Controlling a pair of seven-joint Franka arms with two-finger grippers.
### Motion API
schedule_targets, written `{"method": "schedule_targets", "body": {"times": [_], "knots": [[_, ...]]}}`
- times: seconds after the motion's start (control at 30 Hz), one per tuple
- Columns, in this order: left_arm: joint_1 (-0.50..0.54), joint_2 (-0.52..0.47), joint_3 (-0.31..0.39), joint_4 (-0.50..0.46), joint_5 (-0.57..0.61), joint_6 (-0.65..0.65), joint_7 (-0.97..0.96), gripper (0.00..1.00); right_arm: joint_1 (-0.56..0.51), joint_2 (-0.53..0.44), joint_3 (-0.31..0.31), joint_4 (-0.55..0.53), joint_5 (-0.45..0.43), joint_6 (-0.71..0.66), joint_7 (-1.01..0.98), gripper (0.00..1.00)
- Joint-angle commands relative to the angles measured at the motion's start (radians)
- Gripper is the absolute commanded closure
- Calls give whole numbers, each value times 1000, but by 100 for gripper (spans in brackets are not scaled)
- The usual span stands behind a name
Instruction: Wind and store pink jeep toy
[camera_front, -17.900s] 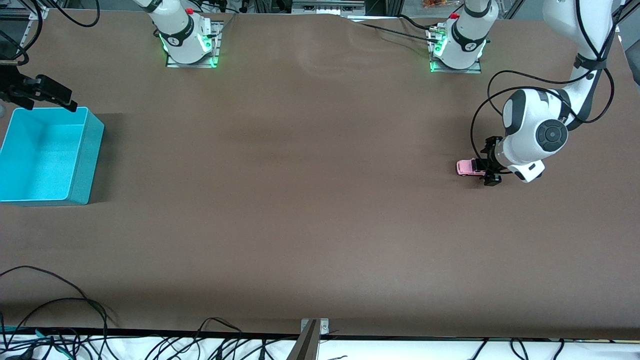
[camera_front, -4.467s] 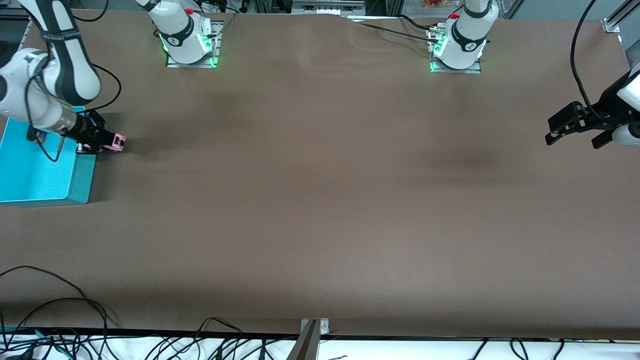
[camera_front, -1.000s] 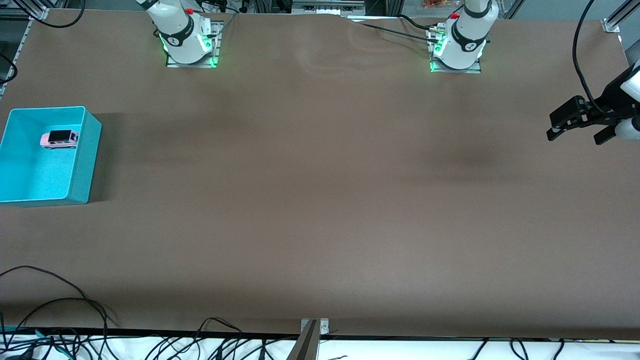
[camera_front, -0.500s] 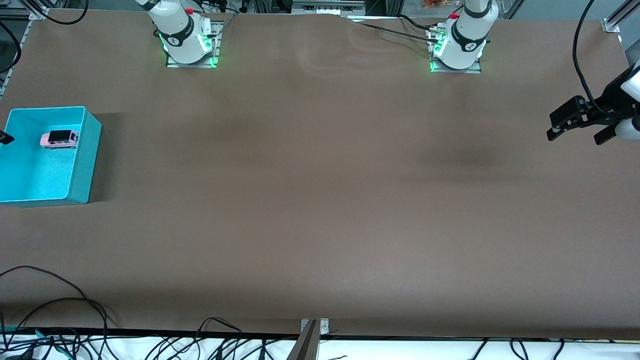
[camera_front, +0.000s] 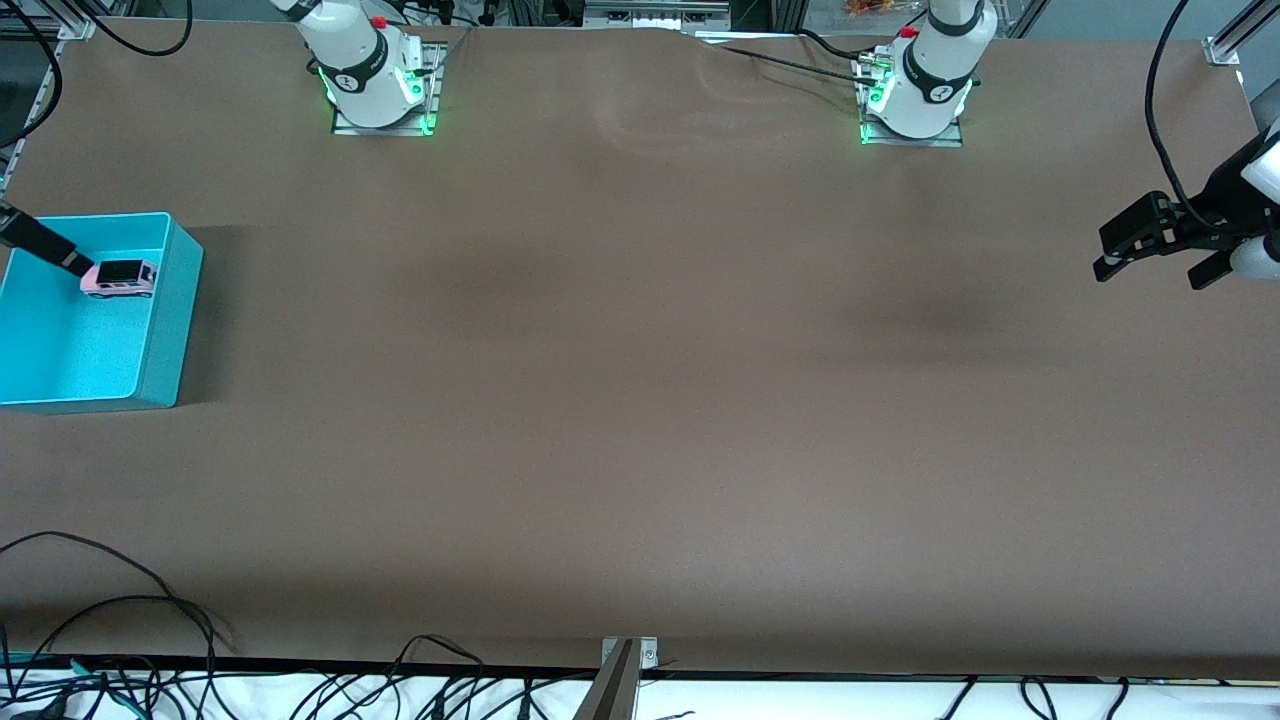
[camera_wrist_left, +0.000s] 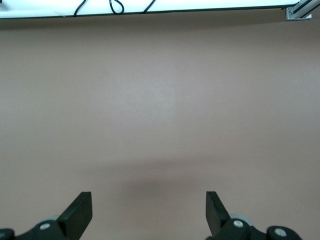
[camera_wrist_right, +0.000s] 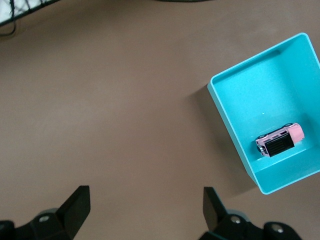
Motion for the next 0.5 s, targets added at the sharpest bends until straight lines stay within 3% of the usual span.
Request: {"method": "schedule_targets", "body": {"times": [0.0, 0.17, 0.47], "knots": [[-3, 1, 3, 22, 24, -19, 15, 0, 59, 60, -8, 114, 6, -88, -49, 0], [-1, 1, 4, 22, 24, -19, 15, 0, 135, 106, -11, 180, -60, -145, -49, 0], [-1, 1, 1, 22, 24, -19, 15, 0, 154, 90, -5, 177, -51, -128, -62, 0]]}}
